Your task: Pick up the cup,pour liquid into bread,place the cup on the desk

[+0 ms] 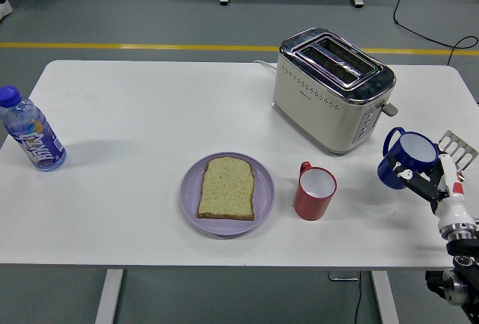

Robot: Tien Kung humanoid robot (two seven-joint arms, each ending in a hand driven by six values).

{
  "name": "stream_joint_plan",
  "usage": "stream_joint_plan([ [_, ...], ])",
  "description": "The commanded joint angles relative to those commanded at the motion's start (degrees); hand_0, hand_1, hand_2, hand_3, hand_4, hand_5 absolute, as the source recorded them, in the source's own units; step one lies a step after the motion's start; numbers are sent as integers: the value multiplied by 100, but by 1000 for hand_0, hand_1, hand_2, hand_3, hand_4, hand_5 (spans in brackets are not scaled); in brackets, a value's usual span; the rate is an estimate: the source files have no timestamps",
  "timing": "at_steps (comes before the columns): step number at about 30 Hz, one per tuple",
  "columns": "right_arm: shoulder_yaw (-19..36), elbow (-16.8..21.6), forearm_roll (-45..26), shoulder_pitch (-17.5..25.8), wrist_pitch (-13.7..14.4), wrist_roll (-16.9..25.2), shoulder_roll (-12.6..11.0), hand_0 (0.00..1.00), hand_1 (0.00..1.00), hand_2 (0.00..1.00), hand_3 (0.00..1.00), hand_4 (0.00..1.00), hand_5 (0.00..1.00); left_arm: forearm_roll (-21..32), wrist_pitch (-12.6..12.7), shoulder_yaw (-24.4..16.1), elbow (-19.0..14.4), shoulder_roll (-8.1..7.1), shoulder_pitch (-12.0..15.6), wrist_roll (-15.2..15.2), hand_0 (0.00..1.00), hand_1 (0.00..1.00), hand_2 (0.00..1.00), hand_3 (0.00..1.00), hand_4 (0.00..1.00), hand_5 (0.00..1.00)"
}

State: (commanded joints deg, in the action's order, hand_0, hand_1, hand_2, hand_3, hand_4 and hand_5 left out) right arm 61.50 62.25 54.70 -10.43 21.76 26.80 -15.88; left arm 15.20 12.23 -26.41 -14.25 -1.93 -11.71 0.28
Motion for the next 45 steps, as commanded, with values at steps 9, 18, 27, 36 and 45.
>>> stream_joint_plan([
  [9,83,997,432,-6,441,-428,-236,381,369,504,540,712,2,60,-6,38,2,-24,-13,-27,690,756,773,611,396,998],
  [18,-14,1422,964,-187,447,-1210,-352,344,356,497,535,735,30,28,3,17,-2,-42,-29,-31,690,756,773,611,396,998],
  [27,-245,1747,1204,-532,113,-1660,-408,330,342,495,531,747,37,-24,24,-33,-3,-43,-38,-21,690,756,773,611,396,998],
  [36,-767,1683,1285,-1041,-32,-1962,-361,325,339,495,532,742,28,-185,74,-157,-3,-32,-29,30,690,756,773,611,396,998],
  [45,-1257,1614,1263,-1506,-83,-1985,-202,346,347,502,533,714,2,-269,102,-217,-12,-30,-1,59,690,756,773,611,396,998],
])
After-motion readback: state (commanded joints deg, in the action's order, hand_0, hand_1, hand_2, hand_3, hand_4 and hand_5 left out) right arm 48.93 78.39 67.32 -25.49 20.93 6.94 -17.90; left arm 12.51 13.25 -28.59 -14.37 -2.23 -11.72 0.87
